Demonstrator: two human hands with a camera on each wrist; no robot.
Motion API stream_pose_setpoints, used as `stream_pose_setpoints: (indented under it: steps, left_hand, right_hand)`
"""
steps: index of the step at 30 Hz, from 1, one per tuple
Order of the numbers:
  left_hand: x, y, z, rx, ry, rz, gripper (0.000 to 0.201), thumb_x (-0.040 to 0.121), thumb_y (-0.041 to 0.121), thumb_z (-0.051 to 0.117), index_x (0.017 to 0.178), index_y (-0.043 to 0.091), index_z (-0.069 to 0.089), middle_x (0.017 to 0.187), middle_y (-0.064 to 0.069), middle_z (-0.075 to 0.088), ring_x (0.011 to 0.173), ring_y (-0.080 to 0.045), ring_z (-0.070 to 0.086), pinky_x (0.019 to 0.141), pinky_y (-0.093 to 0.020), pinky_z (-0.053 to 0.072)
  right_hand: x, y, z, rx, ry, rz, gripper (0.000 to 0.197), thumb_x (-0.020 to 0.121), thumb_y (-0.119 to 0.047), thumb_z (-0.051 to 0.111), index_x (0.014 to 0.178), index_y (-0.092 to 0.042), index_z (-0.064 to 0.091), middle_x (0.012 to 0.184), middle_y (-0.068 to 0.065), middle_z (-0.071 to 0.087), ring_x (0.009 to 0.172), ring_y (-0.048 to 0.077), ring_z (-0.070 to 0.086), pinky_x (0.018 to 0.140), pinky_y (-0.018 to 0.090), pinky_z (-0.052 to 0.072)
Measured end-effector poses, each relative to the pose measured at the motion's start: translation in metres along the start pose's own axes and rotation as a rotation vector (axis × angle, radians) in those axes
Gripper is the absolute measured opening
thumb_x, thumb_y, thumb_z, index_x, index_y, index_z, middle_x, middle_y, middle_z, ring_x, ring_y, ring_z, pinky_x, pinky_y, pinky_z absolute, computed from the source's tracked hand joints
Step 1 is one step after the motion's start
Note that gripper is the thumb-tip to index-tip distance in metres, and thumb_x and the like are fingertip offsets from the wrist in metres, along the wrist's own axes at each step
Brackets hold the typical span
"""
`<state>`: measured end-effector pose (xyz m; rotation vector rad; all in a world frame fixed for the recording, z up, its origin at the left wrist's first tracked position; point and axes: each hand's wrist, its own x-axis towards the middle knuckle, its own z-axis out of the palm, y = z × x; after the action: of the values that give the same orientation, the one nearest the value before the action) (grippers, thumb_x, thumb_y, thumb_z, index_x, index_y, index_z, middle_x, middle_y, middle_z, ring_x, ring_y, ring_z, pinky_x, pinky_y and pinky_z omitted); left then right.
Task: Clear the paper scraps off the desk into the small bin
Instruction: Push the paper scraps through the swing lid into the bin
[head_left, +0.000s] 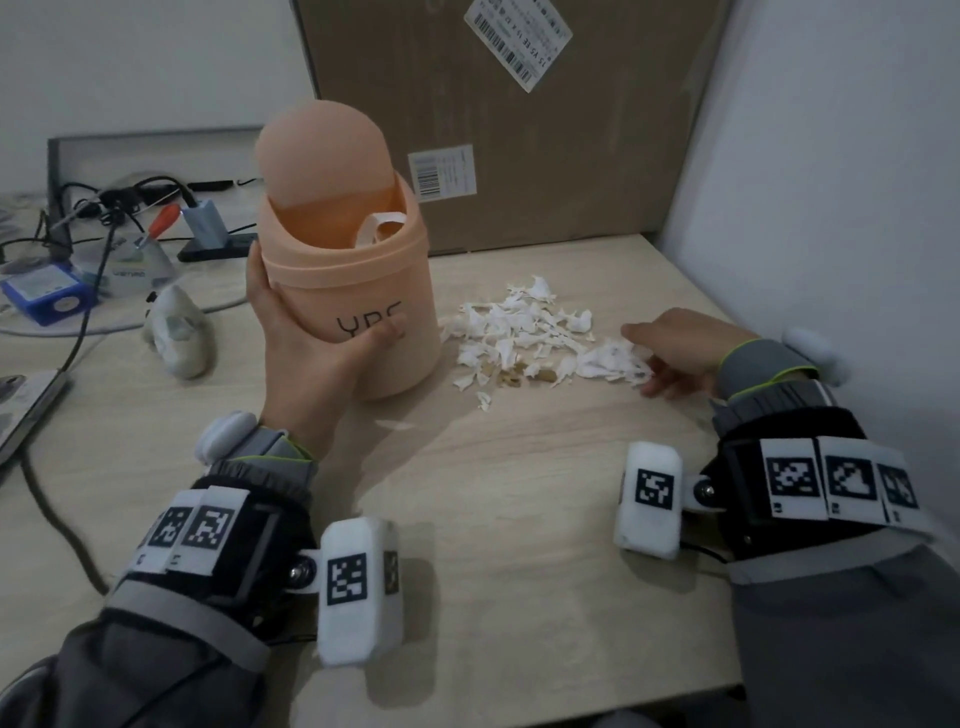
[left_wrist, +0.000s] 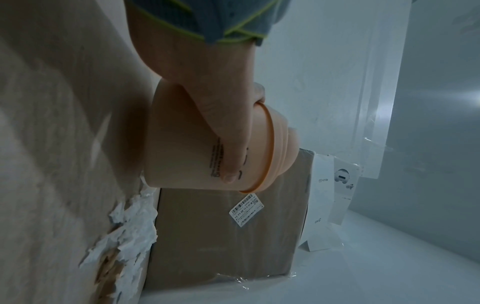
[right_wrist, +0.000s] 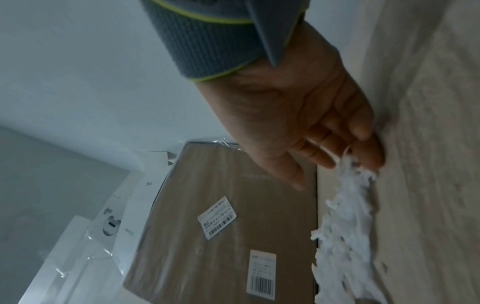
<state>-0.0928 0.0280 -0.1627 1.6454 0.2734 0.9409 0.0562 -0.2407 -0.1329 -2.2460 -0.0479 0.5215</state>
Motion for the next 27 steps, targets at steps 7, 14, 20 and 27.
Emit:
stream_pose_setpoints:
  steps: [7, 14, 20, 27]
  left_hand:
    - [0.001, -0.002, 0.0, 0.0, -0.011, 0.006, 0.133, 0.054, 0.038, 0.09, 0.157, 0.026, 0.007, 0.153, 0.006, 0.039, 0.133, -0.005, 0.049, 0.109, -0.036, 0.048]
    - [0.002, -0.003, 0.001, -0.005, -0.014, 0.012, 0.134, 0.053, 0.039, 0.09, 0.157, 0.026, 0.006, 0.153, 0.005, 0.039, 0.133, -0.005, 0.049, 0.108, -0.033, 0.048]
    - [0.001, -0.003, 0.001, -0.006, -0.021, 0.012, 0.133, 0.054, 0.038, 0.089, 0.157, 0.026, 0.006, 0.152, 0.006, 0.039, 0.131, -0.002, 0.049, 0.107, -0.032, 0.049]
    - [0.001, -0.003, 0.001, 0.005, -0.022, -0.004, 0.133, 0.054, 0.038, 0.09, 0.157, 0.029, 0.007, 0.152, 0.007, 0.04, 0.133, -0.005, 0.049, 0.11, -0.042, 0.047]
  right_hand:
    - [0.002, -0.003, 0.003, 0.194, 0.123, -0.201, 0.013, 0.095, -0.016, 0.045, 0.107, -0.013, 0.05, 0.097, 0.013, 0.058, 0.065, 0.024, 0.066, 0.065, 0.038, 0.057]
    - [0.005, -0.002, 0.011, -0.374, 0.104, -0.274, 0.077, 0.073, -0.057, 0.068, 0.134, -0.017, 0.043, 0.13, 0.01, 0.05, 0.114, 0.029, 0.054, 0.097, 0.04, 0.046]
    - [0.011, -0.002, 0.028, -0.49, 0.202, -0.406, 0.052, 0.077, -0.035, 0.073, 0.121, -0.013, 0.057, 0.123, 0.011, 0.057, 0.113, 0.027, 0.052, 0.087, 0.026, 0.037]
    - [0.017, -0.002, 0.025, -0.374, 0.408, -0.457, 0.015, 0.081, -0.012, 0.062, 0.091, -0.006, 0.072, 0.094, 0.014, 0.071, 0.094, 0.031, 0.062, 0.075, 0.027, 0.043]
